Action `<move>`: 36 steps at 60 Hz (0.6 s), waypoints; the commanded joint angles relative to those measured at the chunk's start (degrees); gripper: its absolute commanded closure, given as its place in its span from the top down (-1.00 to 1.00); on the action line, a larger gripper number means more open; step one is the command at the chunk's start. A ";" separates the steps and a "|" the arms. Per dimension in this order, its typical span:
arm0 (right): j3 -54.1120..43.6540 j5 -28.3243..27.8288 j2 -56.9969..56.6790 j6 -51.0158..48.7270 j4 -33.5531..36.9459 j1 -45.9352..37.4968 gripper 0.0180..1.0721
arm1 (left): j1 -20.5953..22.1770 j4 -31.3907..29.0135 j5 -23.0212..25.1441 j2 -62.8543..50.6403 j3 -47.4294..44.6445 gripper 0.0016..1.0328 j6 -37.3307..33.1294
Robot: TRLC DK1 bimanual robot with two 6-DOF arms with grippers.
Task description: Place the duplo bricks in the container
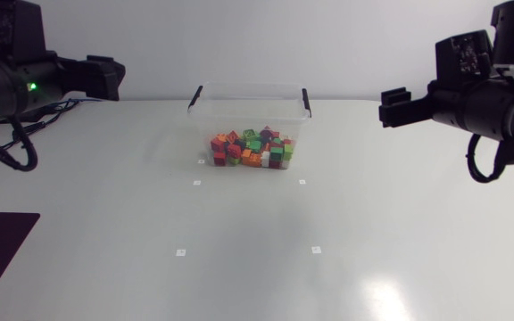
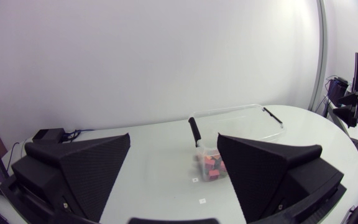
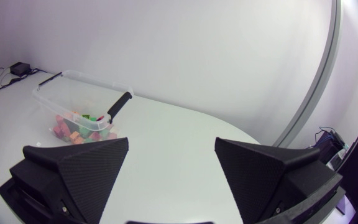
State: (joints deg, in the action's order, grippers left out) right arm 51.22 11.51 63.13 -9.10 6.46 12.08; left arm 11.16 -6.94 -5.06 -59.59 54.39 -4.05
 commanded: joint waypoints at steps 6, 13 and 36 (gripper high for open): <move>-6.13 0.62 -7.32 -2.59 -1.36 -2.58 0.90 | -2.81 1.05 -0.74 5.98 -5.96 0.89 -2.10; -9.83 0.62 -11.28 -3.46 -1.27 -4.08 0.90 | -3.95 1.58 -0.74 10.55 -10.71 0.89 -3.33; -20.46 0.36 -24.46 -4.78 -0.04 -5.66 0.90 | -6.68 2.46 -0.74 25.05 -23.81 0.89 -4.82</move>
State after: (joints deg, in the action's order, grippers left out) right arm 33.85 11.84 41.21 -12.73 6.07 7.07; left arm 5.39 -5.41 -5.28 -36.93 33.95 -7.64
